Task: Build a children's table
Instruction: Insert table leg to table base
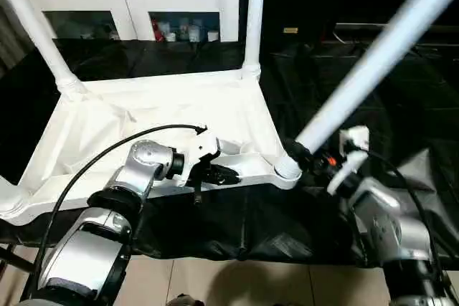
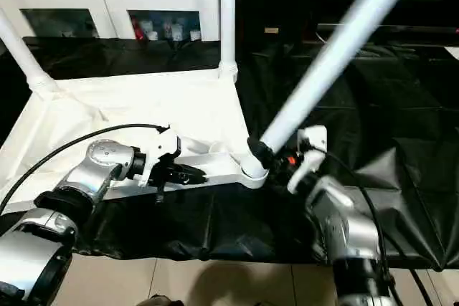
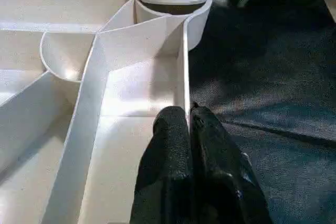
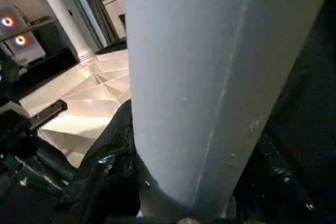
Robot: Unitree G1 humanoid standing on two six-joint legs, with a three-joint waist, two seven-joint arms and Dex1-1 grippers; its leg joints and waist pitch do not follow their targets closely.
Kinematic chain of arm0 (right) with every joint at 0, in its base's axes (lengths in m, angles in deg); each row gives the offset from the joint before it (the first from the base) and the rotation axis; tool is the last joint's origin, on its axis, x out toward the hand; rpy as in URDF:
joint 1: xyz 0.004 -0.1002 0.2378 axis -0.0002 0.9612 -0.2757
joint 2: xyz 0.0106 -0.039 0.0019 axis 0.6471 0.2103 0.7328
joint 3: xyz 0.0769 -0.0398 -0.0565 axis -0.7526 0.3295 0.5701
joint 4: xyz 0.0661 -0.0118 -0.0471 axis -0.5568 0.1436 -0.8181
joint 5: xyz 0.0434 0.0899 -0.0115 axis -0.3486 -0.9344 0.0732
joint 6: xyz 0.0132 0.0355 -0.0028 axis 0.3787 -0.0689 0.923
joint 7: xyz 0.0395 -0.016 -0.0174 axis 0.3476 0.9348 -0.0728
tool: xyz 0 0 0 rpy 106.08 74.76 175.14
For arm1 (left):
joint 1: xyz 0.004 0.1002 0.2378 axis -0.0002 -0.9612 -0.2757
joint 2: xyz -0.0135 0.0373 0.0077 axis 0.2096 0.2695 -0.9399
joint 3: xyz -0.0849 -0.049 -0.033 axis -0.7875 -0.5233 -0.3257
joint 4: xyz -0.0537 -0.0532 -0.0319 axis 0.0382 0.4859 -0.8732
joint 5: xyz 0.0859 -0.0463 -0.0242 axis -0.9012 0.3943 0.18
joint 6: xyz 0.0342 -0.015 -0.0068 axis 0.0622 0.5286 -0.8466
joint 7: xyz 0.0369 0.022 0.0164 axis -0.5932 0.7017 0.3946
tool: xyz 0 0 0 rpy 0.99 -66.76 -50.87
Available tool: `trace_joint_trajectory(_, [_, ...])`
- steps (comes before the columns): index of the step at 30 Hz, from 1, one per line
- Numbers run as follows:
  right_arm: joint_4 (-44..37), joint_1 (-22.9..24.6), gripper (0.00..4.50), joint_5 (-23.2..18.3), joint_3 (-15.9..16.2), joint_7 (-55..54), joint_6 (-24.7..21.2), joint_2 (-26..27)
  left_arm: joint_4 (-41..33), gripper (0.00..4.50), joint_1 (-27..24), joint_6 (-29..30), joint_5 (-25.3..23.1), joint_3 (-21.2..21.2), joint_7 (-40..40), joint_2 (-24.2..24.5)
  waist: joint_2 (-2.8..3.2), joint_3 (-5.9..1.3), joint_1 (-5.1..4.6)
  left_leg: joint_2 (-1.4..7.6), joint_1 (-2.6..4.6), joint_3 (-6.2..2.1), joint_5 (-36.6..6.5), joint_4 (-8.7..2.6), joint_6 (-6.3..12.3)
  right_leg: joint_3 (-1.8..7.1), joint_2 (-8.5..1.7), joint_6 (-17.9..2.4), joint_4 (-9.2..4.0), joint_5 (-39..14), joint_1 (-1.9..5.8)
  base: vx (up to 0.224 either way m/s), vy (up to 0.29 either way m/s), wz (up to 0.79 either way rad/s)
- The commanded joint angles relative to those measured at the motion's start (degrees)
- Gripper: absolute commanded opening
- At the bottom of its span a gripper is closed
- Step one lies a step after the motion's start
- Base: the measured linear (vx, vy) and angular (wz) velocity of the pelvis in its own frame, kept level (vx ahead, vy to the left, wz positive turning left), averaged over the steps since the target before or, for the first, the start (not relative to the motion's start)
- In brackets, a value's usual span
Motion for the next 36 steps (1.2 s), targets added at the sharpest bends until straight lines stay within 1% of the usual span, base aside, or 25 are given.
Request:
trace_joint_trajectory(1, [2.0, 2.6, 1.89, 3.7, 1.8, -1.4, -1.1, -0.8, -0.7, 0.00, -0.5, -0.6, 2.5, -1.8, 0.5, -0.5, -1.13, -3.57, -0.02, 4.24, 1.58, -2.42, -18.1, -4.85, 0.98, 3.35, -5.16, -9.5, -5.11, -26.0, 1.87, 0.000, 0.000, 0.00])
trace_joint_trajectory(2, [1.0, 3.0, 1.89, 4.9, 2.7, -1.7, -0.4, -1.2, -0.7, 0.00, -0.5, -0.6, 2.4, -1.8, 0.5, -0.5, -1.12, -3.54, -0.05, 4.27, 1.52, -2.46, -18.2, -4.89, 0.90, 3.33, -5.14, -9.4, -5.10, -26.2, 1.87, 0.000, 0.000, 0.00])
trace_joint_trajectory(3, [-0.4, 3.4, 1.89, 6.4, 3.9, -2.2, -0.2, -1.9, -0.8, 0.00, -0.6, -0.7, 2.1, -1.5, 0.5, -0.5, -1.07, -3.46, -0.09, 4.20, 1.61, -2.42, -18.6, -4.89, 0.68, 3.35, -5.10, -9.2, -5.25, -26.6, 1.78, 0.000, 0.000, 0.00])
trace_joint_trajectory(5, [-1.4, 3.6, 1.89, 8.0, 5.1, -2.4, -0.1, -2.8, -0.9, 0.00, -0.6, -1.0, 1.6, -1.2, 0.4, -0.4, -1.09, -3.45, -0.11, 4.16, 1.66, -2.45, -18.9, -4.87, 0.67, 3.37, -5.10, -9.0, -5.29, -27.2, 1.76, 0.000, 0.000, 0.00])
trace_joint_trajectory(6, [-2.0, 3.5, 1.89, 9.5, 6.3, -2.5, -0.1, -3.7, -0.9, 0.00, -0.8, -1.6, 0.6, -0.4, 0.5, 0.0, -1.33, -3.43, -0.18, 4.12, 1.68, -2.39, -19.1, -4.83, 0.72, 3.39, -5.12, -8.8, -5.38, -27.8, 1.75, 0.000, 0.000, 0.00])
trace_joint_trajectory(7, [-2.3, 3.4, 1.89, 10.4, 7.0, -2.6, -0.1, -4.3, -0.9, 0.00, -0.8, -2.1, -0.1, 0.1, 0.6, 0.2, -1.23, -3.40, -0.10, 4.08, 1.61, -2.47, -19.0, -4.83, 0.72, 3.36, -5.14, -8.3, -5.45, -28.6, 1.79, 0.000, 0.000, 0.00])
trace_joint_trajectory(8, [-2.3, 3.4, 1.89, 10.4, 7.0, -2.6, -0.1, -4.3, -0.9, 0.00, -0.8, -2.1, -0.1, 0.1, 0.6, 0.2, -1.25, -3.39, -0.13, 4.09, 1.64, -2.48, -19.1, -4.87, 0.75, 3.35, -5.12, -8.2, -5.52, -28.8, 1.77, 0.000, 0.000, 0.00])
trace_joint_trajectory(9, [-2.3, 3.0, 1.89, 11.2, 7.8, -2.3, -0.1, -4.9, -1.1, 0.00, -0.9, -2.5, -0.9, 0.8, 0.6, 0.6, -1.30, -3.33, -0.22, 4.08, 1.72, -2.45, -19.7, -4.84, 0.83, 3.35, -5.14, -8.0, -5.68, -29.7, 1.65, 0.000, 0.000, 0.00])
trace_joint_trajectory(10, [-2.2, 2.9, 1.89, 11.4, 8.0, -2.3, -0.2, -5.0, -1.1, 0.00, -0.9, -2.6, -1.0, 0.9, 0.6, 0.7, -1.26, -3.35, -0.19, 4.09, 1.74, -2.55, -20.0, -4.85, 0.79, 3.30, -5.19, -7.9, -5.69, -30.1, 1.66, 0.000, 0.000, 0.00])
trace_joint_trajectory(11, [-1.9, 2.3, 1.89, 12.0, 8.7, -2.2, -0.3, -5.2, -1.2, 0.00, -1.0, -2.9, -1.6, 1.3, 0.7, 0.9, -1.43, -3.34, -0.29, 4.07, 1.78, -2.55, -20.3, -4.84, 0.74, 3.25, -5.15, -7.6, -5.75, -30.8, 1.63, 0.000, 0.000, 0.00])
trace_joint_trajectory(13, [-0.8, 0.4, 1.89, 13.0, 10.0, -1.7, -0.2, -5.6, -1.7, 0.00, -1.0, -3.0, -2.6, 2.1, 0.8, 1.4, -1.37, -3.31, -0.46, 4.16, 1.81, -2.74, -21.1, -4.89, 0.40, 3.19, -5.18, -7.5, -5.77, -31.5, 1.59, 0.000, 0.000, 0.00])
trace_joint_trajectory(15, [0.1, -1.5, 1.89, 13.5, 11.3, -0.7, -0.7, -6.0, -2.1, 0.00, -1.1, -3.5, -3.7, 2.9, 1.3, 1.9, -1.34, -3.19, -0.83, 4.13, 1.87, -2.85, -22.8, -4.96, -0.18, 3.11, -5.09, -7.3, -5.91, -32.5, 1.46, 0.000, 0.000, 0.00])
trace_joint_trajectory(17, [0.3, -2.4, 1.89, 13.8, 12.1, -0.1, -1.1, -6.3, -2.4, 0.00, -1.2, -3.8, -4.4, 3.5, 1.5, 2.2, -1.40, -3.11, -1.05, 4.16, 2.05, -2.93, -24.4, -4.98, -0.64, 3.05, -5.07, -6.8, -6.17, -33.6, 1.33, 0.000, 0.000, 0.00])
trace_joint_trajectory(19, [0.7, -3.4, 1.89, 14.1, 13.0, 0.8, -1.5, -6.7, -2.7, 0.00, -1.2, -3.9, -5.2, 4.1, 1.5, 2.7, -1.52, -3.18, -1.21, 4.11, 2.11, -3.01, -25.2, -4.97, -0.84, 2.99, -5.06, -6.6, -6.23, -34.0, 1.29, 0.000, 0.000, 0.00])
trace_joint_trajectory(20, [0.7, -3.4, 1.89, 14.1, 13.0, 0.8, -1.5, -6.7, -2.7, 0.00, -1.2, -3.9, -5.2, 4.1, 1.5, 2.7, -1.70, -3.21, -1.28, 4.21, 2.09, -3.06, -25.2, -4.99, -0.92, 3.09, -5.15, -6.7, -6.13, -33.8, 1.26, 0.000, 0.000, 0.00])
trace_joint_trajectory(21, [1.2, -4.2, 1.89, 14.5, 13.7, 1.8, -1.8, -7.1, -3.1, 0.00, -1.3, -4.0, -5.7, 4.5, 1.3, 3.0, -1.79, -3.21, -1.33, 4.22, 2.19, -2.96, -25.3, -4.96, -0.90, 3.13, -5.10, -6.8, -6.22, -33.7, 1.09, 0.000, 0.000, 0.00])
trace_joint_trajectory(22, [1.9, -5.1, 1.89, 14.7, 14.5, 3.4, -2.0, -7.5, -3.4, 0.00, -1.2, -4.0, -6.1, 4.9, 1.0, 3.4, -1.85, -3.25, -1.33, 4.20, 2.17, -3.00, -25.4, -4.94, -0.92, 3.14, -5.11, -7.0, -6.12, -33.4, 1.10, 0.000, 0.000, 0.00])
trace_joint_trajectory(23, [2.5, -5.6, 1.89, 14.8, 15.0, 4.4, -2.0, -7.7, -3.7, 0.00, -1.1, -4.0, -6.4, 5.3, 0.7, 3.7, -1.87, -3.23, -1.47, 4.23, 1.93, -3.07, -25.5, -5.04, -1.02, 3.08, -5.10, -7.3, -5.99, -32.8, 1.35, 0.000, 0.000, 0.00])
trace_joint_trajectory(26, [4.1, -6.7, 1.89, 14.3, 16.0, 7.4, -2.3, -8.1, -4.3, 0.00, -0.9, -3.7, -6.7, 6.1, -0.5, 4.1, -1.90, -3.32, -1.47, 4.31, 2.06, -2.94, -25.5, -4.97, -1.00, 3.29, -5.12, -8.0, -5.83, -31.2, 1.19, 0.000, 0.000, 0.00])
trace_joint_trajectory(28, [5.1, -7.0, 1.89, 13.6, 16.5, 9.2, -2.2, -8.2, -4.6, 0.00, -0.8, -4.0, -6.9, 6.7, -1.6, 4.3, -1.96, -3.38, -1.41, 4.37, 1.91, -2.95, -25.3, -5.09, -1.04, 3.29, -5.08, -8.5, -5.64, -30.0, 1.36, 0.000, 0.000, 0.00])
trace_joint_trajectory(29, [5.7, -7.0, 1.89, 13.0, 16.5, 10.5, -2.2, -8.2, -4.8, 0.00, -0.8, -4.8, -6.9, 7.1, -2.7, 4.4, -2.00, -3.46, -1.34, 4.43, 1.98, -2.93, -25.1, -5.10, -1.08, 3.32, -5.07, -8.9, -5.51, -29.0, 1.40, 0.000, 0.000, 0.00])
trace_joint_trajectory(30, [5.7, -7.0, 1.89, 13.0, 16.5, 10.5, -2.2, -8.2, -4.8, 0.00, -0.8, -4.8, -6.9, 7.1, -2.7, 4.4, -1.91, -3.48, -1.30, 4.47, 1.90, -2.88, -25.0, -5.15, -1.04, 3.36, -5.04, -9.3, -5.39, -28.0, 1.44, 0.000, 0.000, 0.00])
trace_joint_trajectory(31, [6.5, -6.8, 1.89, 12.2, 16.7, 12.9, -1.6, -8.2, -4.9, 0.00, -0.8, -6.5, -7.0, 8.1, -4.9, 4.8, -1.96, -3.48, -1.27, 4.48, 1.82, -2.87, -25.0, -5.19, -1.05, 3.34, -5.02, -9.5, -5.30, -27.5, 1.49, 0.000, 0.000, 0.00])
trace_joint_trajectory(35, [7.0, -6.5, 1.89, 11.7, 17.3, 15.5, -0.6, -8.3, -4.7, 0.00, -0.6, -7.6, -7.7, 9.3, -6.6, 5.6, -1.66, -3.63, -0.92, 4.67, 1.90, -2.76, -25.4, -5.39, -1.62, 3.41, -4.92, -10.9, -4.80, -24.3, 1.57, 0.000, 0.000, 0.00])
trace_joint_trajectory(36, [7.1, -6.5, 1.89, 11.7, 17.7, 16.7, 0.1, -8.4, -4.4, 0.00, -0.4, -7.9, -8.0, 9.6, -7.0, 5.9, -1.68, -3.62, -0.87, 4.66, 1.93, -2.75, -25.9, -5.40, -1.82, 3.43, -4.96, -11.1, -4.74, -24.2, 1.57, 0.000, 0.000, 0.00])
